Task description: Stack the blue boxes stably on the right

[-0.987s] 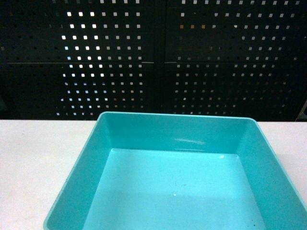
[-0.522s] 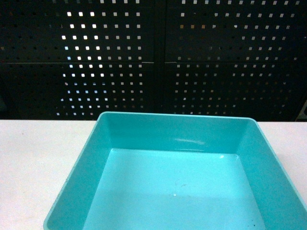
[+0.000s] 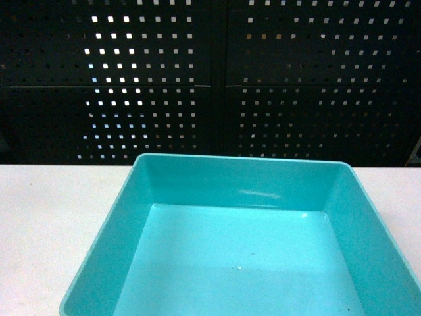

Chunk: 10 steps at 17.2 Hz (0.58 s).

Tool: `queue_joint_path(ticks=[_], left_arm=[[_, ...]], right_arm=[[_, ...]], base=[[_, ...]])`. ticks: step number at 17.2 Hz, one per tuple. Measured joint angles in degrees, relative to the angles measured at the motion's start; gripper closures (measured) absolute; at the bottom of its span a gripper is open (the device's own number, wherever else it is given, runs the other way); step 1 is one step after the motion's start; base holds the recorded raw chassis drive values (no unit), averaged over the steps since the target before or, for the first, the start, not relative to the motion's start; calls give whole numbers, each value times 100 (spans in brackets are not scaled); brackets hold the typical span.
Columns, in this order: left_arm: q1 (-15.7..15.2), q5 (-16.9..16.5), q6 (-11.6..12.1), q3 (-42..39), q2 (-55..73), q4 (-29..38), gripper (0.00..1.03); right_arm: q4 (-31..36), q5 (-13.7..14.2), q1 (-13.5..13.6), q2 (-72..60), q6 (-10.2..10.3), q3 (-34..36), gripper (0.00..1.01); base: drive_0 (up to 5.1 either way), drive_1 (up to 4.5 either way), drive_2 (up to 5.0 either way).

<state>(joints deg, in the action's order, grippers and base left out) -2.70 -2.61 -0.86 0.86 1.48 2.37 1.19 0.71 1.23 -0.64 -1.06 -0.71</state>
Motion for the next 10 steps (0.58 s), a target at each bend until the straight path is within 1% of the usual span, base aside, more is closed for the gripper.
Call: queue_joint_path(ticks=[1,2,3,4,5,6,7,8,9,10], left_arm=[[-247,7,-24,-9,688,745,5],[-39,107,-15,-4,2514,2507,5],[107,111,31,4,3370,3211,5],[251,111,127,70,4266,3792,5],[400,120,254,269,4957,4052,5],[555,225,437,555,5497,4262,5],[610,179,551,944,5991,4310,5],[634,131,586,1222,6349,4271,5],[649,105,586,1515,6699,4070,5],[699,55,584,1827,7014,3788,5]], right_arm=[[654,184,339,-509,-120,2,3],[2083,487,654,-2028,-157,-11,3],[2697,621,815,-2765,-188,-35,3],[3276,704,1025,-3609,-275,-188,3],[3674,752,1163,-4258,-358,-407,3],[3980,765,1189,-4826,-426,-616,3],[4181,807,1189,-5412,-520,-798,3],[4356,815,1191,-5851,-575,-903,3],[4402,787,1176,-6328,-636,-1088,3],[4319,728,1134,-6769,-656,-1340,3]], base=[[0,0,0],[0,0,0],[0,0,0],[0,0,0],[0,0,0],[0,0,0],[0,0,0],[0,0,0],[0,0,0],[0,0,0]])
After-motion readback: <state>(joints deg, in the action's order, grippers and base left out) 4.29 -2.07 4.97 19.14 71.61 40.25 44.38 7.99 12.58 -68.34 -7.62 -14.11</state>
